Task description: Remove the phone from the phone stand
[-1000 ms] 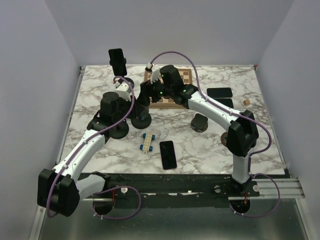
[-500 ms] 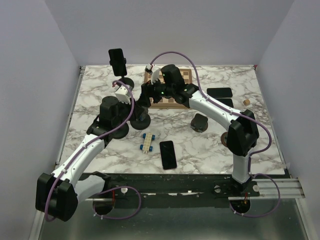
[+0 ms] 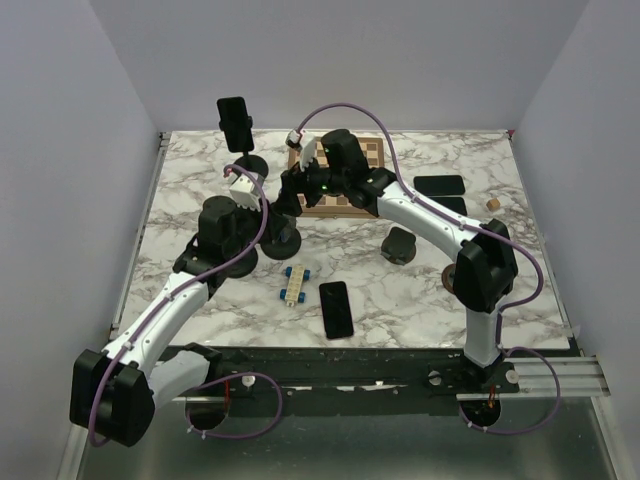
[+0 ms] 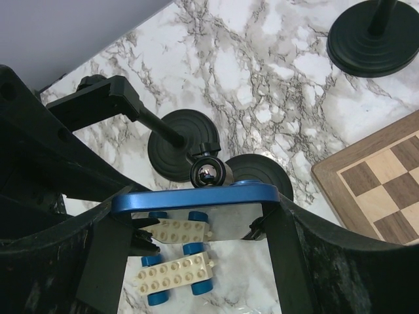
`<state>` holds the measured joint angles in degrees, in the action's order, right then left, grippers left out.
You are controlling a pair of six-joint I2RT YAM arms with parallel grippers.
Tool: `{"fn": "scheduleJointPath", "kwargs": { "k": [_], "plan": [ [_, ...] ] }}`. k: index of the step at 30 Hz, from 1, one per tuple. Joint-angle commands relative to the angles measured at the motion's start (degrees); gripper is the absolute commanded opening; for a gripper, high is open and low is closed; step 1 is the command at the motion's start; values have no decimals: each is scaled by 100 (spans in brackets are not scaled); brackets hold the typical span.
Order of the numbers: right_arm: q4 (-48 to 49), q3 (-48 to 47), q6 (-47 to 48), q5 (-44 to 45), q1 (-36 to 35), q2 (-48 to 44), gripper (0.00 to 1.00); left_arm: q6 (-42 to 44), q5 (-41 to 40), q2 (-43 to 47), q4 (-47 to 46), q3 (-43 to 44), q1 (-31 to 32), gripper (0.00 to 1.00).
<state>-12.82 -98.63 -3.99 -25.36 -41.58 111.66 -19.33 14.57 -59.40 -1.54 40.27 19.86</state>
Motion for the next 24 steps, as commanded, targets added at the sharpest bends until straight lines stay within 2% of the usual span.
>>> {"fn": "scheduleJointPath", "kwargs": {
  "k": [1,8,16,18,24],
  "plan": [
    [75,51,1003,704,458,270,1,-88,585,285,379,-151,-8,0],
    [-614,-364,1495,-519,487,489,1,-58,1037,169,433,-66,-137,0],
    [-826,-577,1549,-1168,590,625,1,-90,1181,-59,684,25,-342,0],
    [-771,-618,1480,-1058,591,652,1,-125,1044,-85,795,5,-368,0],
    [-12,-337,487,511,581,517,1,-367,444,266,768,-321,-345,0]
  ]
}}
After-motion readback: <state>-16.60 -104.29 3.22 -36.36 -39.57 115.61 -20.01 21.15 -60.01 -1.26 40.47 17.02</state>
